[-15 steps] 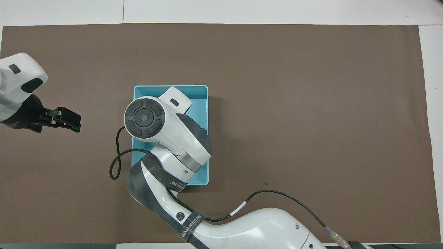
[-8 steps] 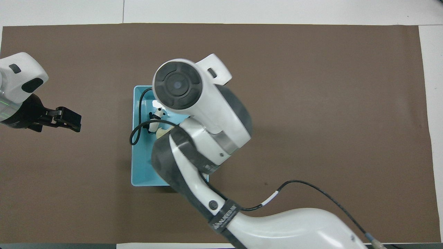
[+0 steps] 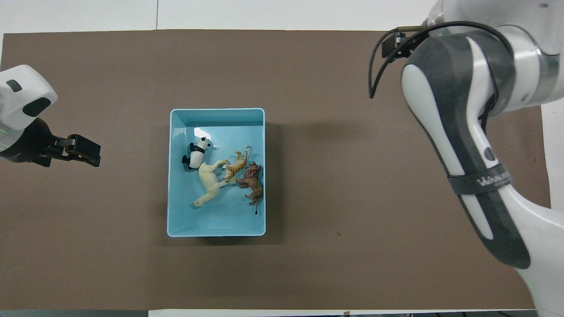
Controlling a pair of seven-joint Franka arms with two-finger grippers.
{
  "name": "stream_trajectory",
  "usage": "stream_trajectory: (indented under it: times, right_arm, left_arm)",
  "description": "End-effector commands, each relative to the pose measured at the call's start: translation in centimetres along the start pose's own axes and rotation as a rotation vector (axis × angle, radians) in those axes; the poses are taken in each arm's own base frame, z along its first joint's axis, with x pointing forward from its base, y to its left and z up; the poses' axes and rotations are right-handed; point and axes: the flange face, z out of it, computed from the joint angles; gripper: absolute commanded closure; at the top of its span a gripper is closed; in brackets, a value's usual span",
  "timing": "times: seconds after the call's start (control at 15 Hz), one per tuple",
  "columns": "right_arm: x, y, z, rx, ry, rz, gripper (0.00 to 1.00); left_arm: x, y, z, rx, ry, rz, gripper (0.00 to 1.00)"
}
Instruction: Put all toys into storage box
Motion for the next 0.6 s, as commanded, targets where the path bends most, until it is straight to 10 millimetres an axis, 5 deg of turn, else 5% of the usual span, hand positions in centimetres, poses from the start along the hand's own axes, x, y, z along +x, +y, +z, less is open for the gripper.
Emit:
stream_trajectory:
  times: [0.0,0.2,0.53]
  right_arm:
    - [-1.9,6.0,0.9,0.039,-0.11,-0.049,0.0]
    - [-7.4,12.3,-0.4,0.112,-0.155,-0.002,0.0]
    - [-14.7,16.2,-5.2,0.127,-0.157,0.031,0.0]
  left_arm:
    - [-0.4,-0.7,-1.4,0.004,0.036,0.042,0.0]
    - [-0.8,-0.9,-1.5,0.003,0.042,0.068,0.0]
    - [-0.8,-0.7,-1.7,0.004,0.053,0.074,0.0]
